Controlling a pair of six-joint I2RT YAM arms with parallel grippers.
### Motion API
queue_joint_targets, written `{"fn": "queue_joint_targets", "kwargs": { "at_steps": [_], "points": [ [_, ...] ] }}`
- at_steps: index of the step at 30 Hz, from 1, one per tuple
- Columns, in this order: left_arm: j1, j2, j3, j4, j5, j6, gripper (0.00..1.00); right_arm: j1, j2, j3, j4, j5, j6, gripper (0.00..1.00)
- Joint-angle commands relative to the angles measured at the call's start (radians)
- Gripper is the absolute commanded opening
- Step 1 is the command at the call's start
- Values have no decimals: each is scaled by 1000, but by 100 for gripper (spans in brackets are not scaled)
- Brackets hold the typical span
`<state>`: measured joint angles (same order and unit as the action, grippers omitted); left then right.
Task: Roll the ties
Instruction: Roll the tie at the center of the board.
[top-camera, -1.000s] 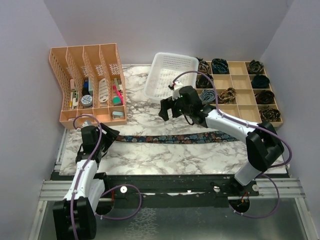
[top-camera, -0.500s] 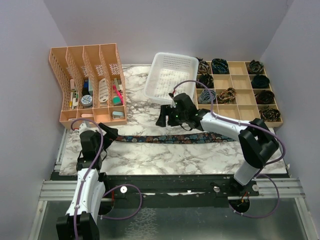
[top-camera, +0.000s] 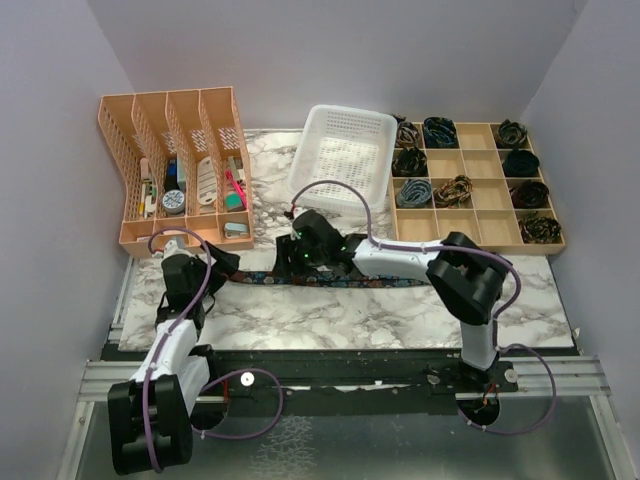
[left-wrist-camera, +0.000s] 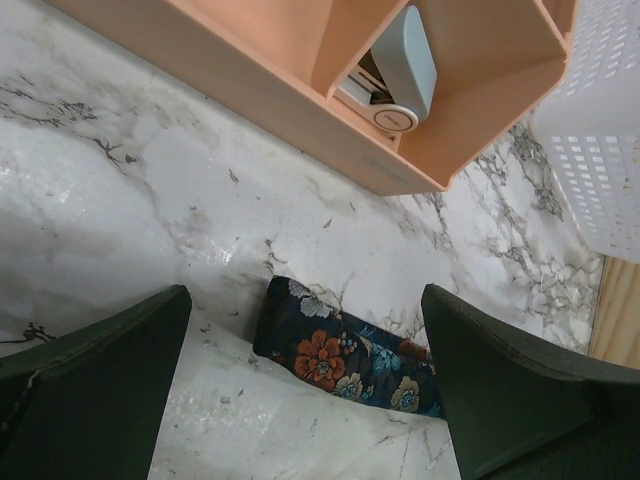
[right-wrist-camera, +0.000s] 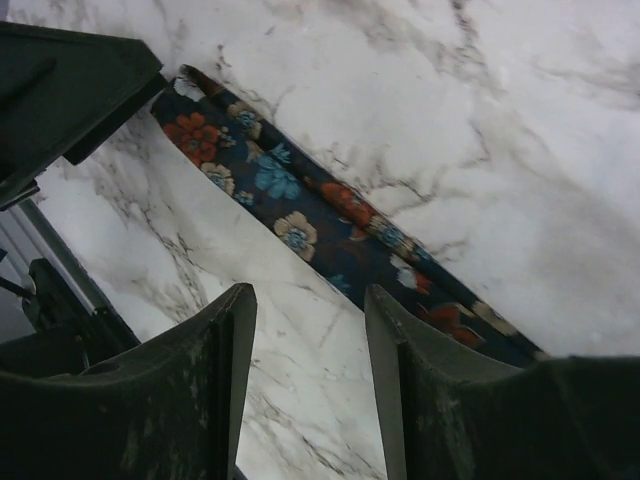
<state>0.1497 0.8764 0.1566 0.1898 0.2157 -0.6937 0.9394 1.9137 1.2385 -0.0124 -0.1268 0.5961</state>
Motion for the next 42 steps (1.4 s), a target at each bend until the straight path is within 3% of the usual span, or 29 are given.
{"fn": "queue_joint_targets", "kwargs": {
  "at_steps": [1, 5, 9, 11, 19, 25, 29, 33, 39, 42],
  "points": [
    [15, -12, 60, -24, -32, -28, 99, 32, 81, 96, 65, -35, -48, 50],
    [15, -55, 107, -164, -111, -133, 98, 61, 136, 133, 112, -80, -59, 42],
    [15, -66, 216, -414, -199, -187, 98, 82, 194, 195, 137, -122, -60, 39],
    [16, -57, 263, -489, -185, -174, 98, 90, 217, 215, 156, -142, -48, 33],
    [16, -73, 483, -713, -136, 0, 99, 107, 310, 327, 127, -146, -13, 27],
    [16, -36, 521, -735, -104, 85, 99, 107, 412, 452, 25, -80, -62, 26],
    [16, -53, 478, -728, -81, 79, 99, 107, 442, 435, 55, -55, -73, 24],
    [16, -80, 481, -728, -69, 64, 99, 106, 490, 510, -41, 15, -174, 24],
    [16, -113, 449, -718, -69, 22, 99, 105, 465, 551, -76, -55, -288, 26],
    [16, -134, 449, -722, -87, 18, 99, 105, 399, 514, -57, -122, -332, 35]
  ]
}}
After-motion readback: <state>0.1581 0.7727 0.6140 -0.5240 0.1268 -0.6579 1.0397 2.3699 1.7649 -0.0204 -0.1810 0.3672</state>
